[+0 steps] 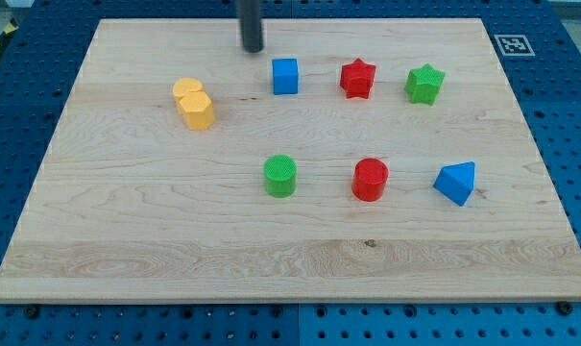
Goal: Slide the red star to the bottom right side of the blue cube
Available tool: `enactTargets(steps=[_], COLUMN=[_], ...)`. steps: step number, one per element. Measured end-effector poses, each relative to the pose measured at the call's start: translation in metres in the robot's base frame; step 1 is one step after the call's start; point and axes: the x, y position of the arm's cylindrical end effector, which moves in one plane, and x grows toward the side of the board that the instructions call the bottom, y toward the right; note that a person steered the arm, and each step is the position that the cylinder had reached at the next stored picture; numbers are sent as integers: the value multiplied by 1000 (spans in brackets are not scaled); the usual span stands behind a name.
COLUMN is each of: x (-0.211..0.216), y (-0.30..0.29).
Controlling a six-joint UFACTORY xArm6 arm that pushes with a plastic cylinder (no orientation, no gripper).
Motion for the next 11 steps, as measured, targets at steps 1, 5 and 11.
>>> enactTargets(steps=[1, 5, 11], x=[-12, 47, 69], y=[79, 150, 137])
